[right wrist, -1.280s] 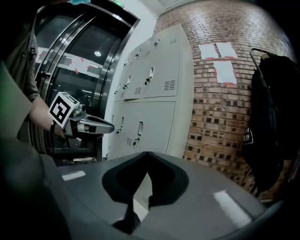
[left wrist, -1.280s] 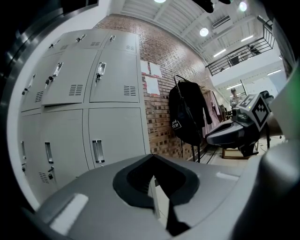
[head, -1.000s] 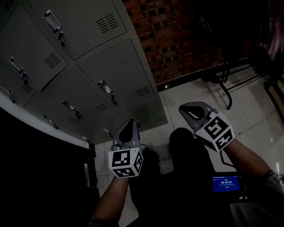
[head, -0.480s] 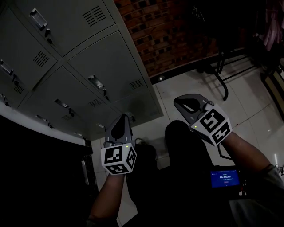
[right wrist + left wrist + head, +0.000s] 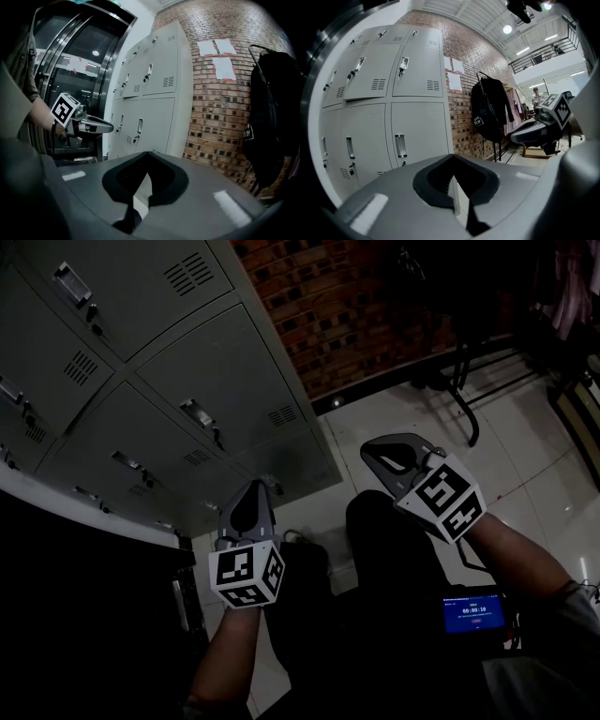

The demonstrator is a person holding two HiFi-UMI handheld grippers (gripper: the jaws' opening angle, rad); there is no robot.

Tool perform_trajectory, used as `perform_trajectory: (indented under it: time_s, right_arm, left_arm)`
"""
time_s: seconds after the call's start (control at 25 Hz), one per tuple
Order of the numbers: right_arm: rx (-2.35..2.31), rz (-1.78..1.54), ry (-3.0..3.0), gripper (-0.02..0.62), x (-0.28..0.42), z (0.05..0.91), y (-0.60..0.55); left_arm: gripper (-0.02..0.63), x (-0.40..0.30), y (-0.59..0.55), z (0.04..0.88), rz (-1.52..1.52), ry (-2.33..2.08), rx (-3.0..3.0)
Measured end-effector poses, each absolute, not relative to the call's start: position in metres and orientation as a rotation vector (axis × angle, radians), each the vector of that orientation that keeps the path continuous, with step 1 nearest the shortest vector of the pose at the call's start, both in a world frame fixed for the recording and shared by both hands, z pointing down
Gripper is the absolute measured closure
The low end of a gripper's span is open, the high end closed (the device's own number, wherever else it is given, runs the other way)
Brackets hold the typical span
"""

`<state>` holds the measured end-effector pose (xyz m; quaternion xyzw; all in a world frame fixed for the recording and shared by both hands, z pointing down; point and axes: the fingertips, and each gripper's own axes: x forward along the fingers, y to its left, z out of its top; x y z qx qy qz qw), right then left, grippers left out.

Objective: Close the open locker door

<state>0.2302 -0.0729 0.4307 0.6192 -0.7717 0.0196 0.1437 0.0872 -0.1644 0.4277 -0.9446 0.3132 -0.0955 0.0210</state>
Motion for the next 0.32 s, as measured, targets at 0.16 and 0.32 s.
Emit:
perform_trajectory:
  time_s: [0.16, 0.32]
  right_arm:
    - [1.786, 0.056, -2.225, 0.589, 0.2302, 0.431, -0.0717]
    - [1.787, 0.059, -2.223, 0.589, 0.2303, 0.4311, -0.0713]
  left_arm:
    - [0.604, 0.0868, -0.1639, 0.4282, -0.299, 0.973, -2.929]
    - [0.604, 0.0863, -0.1639, 0.4282, -0.3, 0.975, -2.93]
